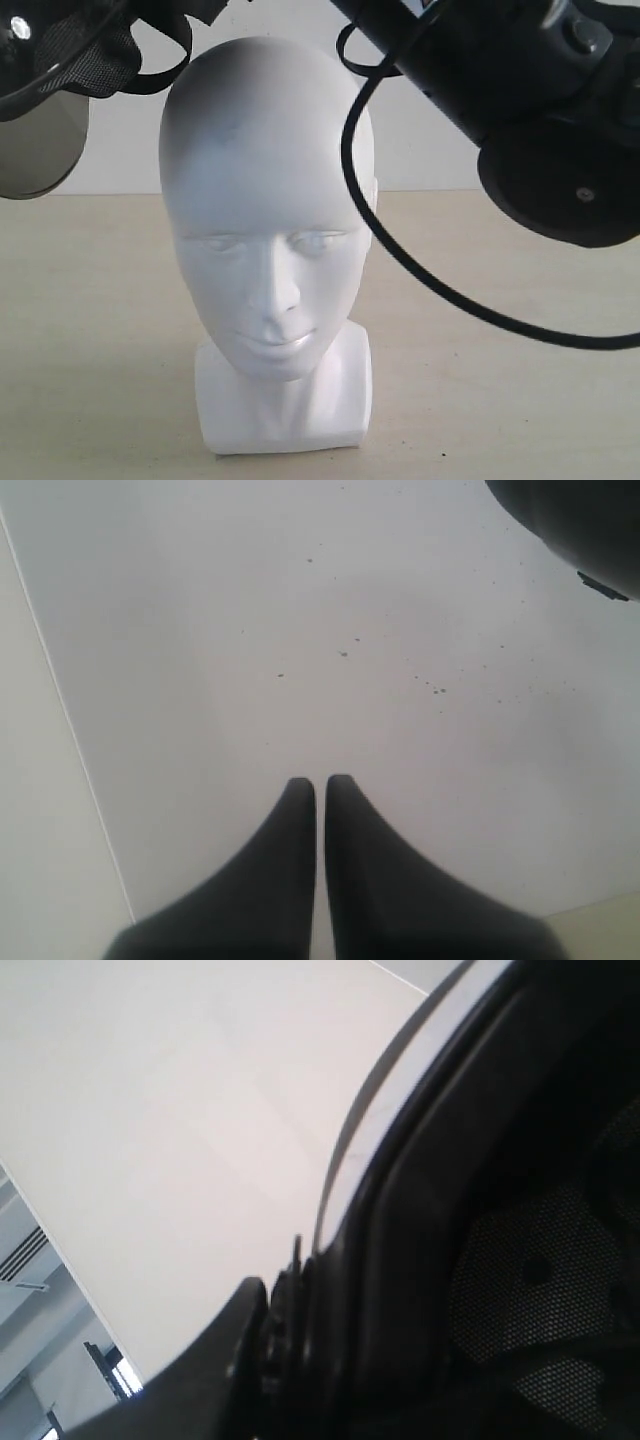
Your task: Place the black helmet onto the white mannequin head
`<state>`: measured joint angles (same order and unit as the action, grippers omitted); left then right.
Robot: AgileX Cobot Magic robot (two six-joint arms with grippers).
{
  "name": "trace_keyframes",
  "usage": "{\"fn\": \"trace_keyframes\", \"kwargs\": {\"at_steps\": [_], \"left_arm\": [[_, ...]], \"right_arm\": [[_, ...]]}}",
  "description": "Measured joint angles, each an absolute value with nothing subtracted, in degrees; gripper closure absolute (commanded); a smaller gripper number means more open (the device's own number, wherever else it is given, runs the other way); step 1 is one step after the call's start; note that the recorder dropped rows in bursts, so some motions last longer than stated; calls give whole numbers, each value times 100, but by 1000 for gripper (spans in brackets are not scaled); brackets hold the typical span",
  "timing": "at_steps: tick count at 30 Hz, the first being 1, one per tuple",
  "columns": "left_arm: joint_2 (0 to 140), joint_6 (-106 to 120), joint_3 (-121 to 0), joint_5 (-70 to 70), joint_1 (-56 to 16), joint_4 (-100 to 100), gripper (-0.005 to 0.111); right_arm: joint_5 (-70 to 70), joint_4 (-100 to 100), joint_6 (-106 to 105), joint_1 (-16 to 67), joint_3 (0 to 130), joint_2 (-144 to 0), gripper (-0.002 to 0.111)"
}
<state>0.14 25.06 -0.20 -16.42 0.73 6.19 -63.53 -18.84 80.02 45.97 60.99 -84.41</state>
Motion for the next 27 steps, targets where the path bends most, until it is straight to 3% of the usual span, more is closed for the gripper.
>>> {"fn": "trace_keyframes", "kwargs": {"at_steps": [10, 20, 27], "left_arm": [[14, 2272, -20, -1930, 73, 619, 102], [14, -57, -163, -2028, 73, 473, 102], [643, -2570, -1104, -2033, 73, -1904, 102]], "right_arm": [[-6371, -1706, 8003, 4597, 5651, -8455, 109], [-6366, -1745, 8016, 4597, 5651, -8443, 109], [-6389, -1756, 8116, 4587, 5483, -8268, 109]]}}
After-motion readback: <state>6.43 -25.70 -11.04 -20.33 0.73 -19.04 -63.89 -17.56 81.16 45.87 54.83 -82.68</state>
